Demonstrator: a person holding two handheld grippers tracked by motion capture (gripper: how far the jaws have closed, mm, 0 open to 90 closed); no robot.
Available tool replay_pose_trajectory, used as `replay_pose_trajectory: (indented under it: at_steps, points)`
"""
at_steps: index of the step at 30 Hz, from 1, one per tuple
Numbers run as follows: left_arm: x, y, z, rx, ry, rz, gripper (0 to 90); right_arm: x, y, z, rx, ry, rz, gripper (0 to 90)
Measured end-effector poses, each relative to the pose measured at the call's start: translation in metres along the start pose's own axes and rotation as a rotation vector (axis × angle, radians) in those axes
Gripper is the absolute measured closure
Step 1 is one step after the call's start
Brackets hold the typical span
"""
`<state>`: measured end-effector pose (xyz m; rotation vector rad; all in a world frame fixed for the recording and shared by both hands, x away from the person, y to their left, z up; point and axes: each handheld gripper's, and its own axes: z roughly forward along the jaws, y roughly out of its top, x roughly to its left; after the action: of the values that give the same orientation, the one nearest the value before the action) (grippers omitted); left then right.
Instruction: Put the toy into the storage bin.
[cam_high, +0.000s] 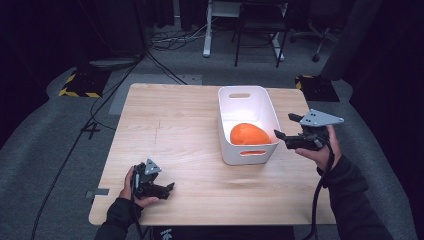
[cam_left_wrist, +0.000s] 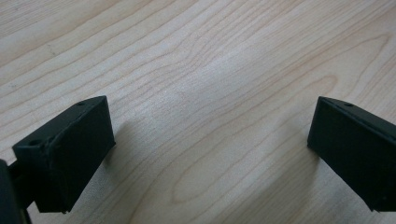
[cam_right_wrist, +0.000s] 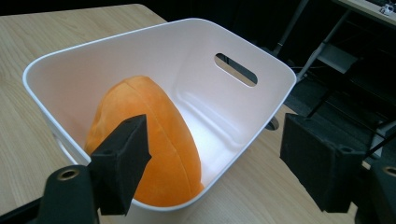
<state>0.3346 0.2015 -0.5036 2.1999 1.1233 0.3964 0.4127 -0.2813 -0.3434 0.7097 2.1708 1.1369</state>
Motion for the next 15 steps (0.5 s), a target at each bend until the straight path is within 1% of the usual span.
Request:
replay_pose_trajectory:
  at_steps: [1,4,9,11,13,15]
  points:
    - [0.0,0.0,0.0,0.0,-0.001,0.0,0.6,-0.001,-0.001,-0.001,-0.006,0.0,-0.003,24.5]
    - [0.0,0.0,0.0,0.0,0.0,0.0,0.6,-0.003,-0.004,-0.007,-0.007,-0.009,0.008,24.5]
    - [0.0,0.0,0.0,0.0,-0.003,-0.001,0.6,-0.007,-0.009,-0.014,-0.007,-0.017,0.011,24.5]
    - [0.0,0.0,0.0,0.0,0.0,0.0,0.6,-0.009,-0.011,-0.017,-0.012,-0.007,0.011,24.5]
    - [0.0,0.0,0.0,0.0,-0.001,0.0,0.6,-0.01,-0.013,-0.02,-0.014,0.0,0.025,24.6]
    - [0.0,0.0,0.0,0.0,-0.001,0.0,0.6,-0.012,-0.015,-0.023,-0.013,-0.004,0.017,24.5]
